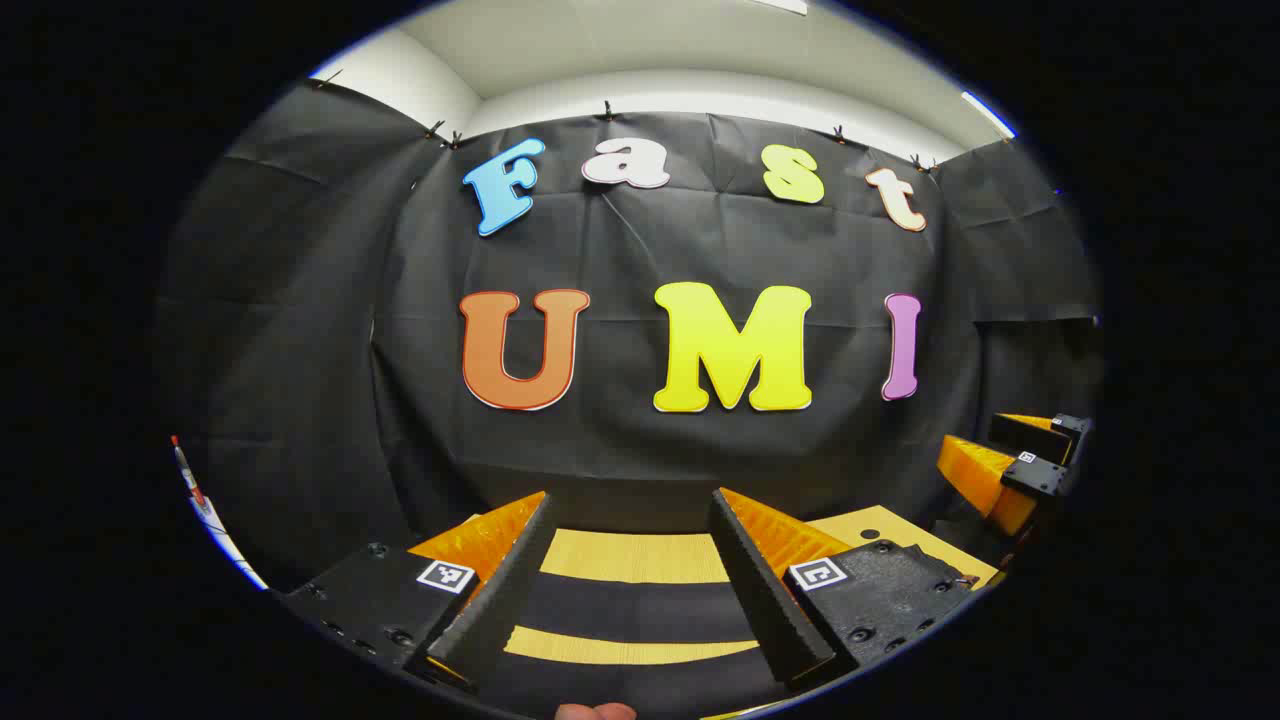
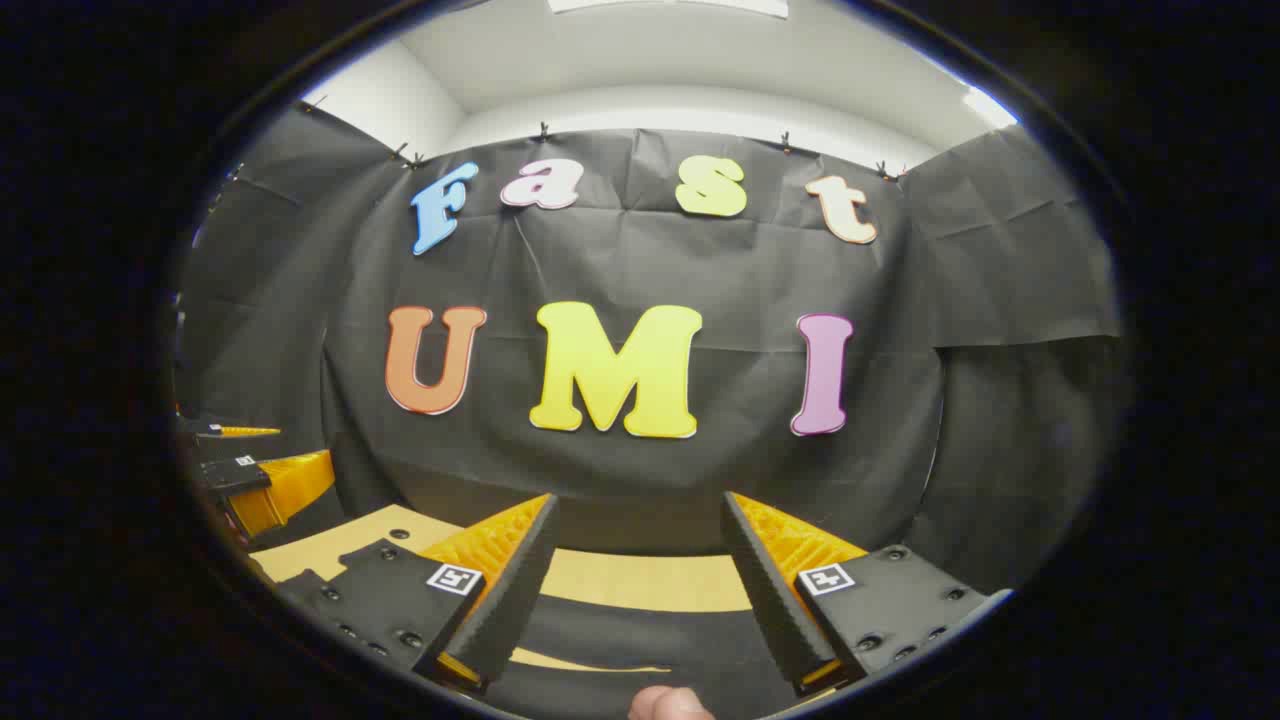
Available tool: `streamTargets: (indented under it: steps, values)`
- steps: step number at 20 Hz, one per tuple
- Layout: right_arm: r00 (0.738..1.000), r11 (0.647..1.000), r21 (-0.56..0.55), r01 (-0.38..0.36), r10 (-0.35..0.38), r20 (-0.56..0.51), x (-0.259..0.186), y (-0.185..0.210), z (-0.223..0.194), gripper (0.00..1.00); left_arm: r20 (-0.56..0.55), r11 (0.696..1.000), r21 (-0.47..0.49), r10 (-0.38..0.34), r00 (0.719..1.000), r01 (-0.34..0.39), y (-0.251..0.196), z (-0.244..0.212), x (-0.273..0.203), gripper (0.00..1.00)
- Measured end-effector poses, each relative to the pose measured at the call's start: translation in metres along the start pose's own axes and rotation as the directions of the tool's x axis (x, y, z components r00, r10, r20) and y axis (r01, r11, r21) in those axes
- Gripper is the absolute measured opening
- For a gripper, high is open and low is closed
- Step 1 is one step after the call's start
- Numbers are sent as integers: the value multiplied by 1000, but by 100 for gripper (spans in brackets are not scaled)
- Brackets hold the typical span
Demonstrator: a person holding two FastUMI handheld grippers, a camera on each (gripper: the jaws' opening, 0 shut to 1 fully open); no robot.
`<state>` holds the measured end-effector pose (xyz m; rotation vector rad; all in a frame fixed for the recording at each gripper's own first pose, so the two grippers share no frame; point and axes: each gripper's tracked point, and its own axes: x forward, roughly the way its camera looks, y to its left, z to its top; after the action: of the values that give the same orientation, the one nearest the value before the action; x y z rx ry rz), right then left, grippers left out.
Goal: Grasp the waist and the cuffs of the jeans and fold them to make the two legs overlap; first hold the waist and fold one-third of the jeans toward the cuffs, then hold the cuffs and fold the remaining one-third in the same direction to finish folding.
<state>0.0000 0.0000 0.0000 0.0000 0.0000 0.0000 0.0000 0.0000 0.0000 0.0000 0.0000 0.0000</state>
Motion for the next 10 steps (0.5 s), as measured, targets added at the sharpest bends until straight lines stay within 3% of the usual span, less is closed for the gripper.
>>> streamTargets:
  steps: [10]
  values:
    - [1000,1000,18,20,-19,-12,-1,-16,-7,99,-6,1000,-13,-25,1000,24,-10,1,2,98]
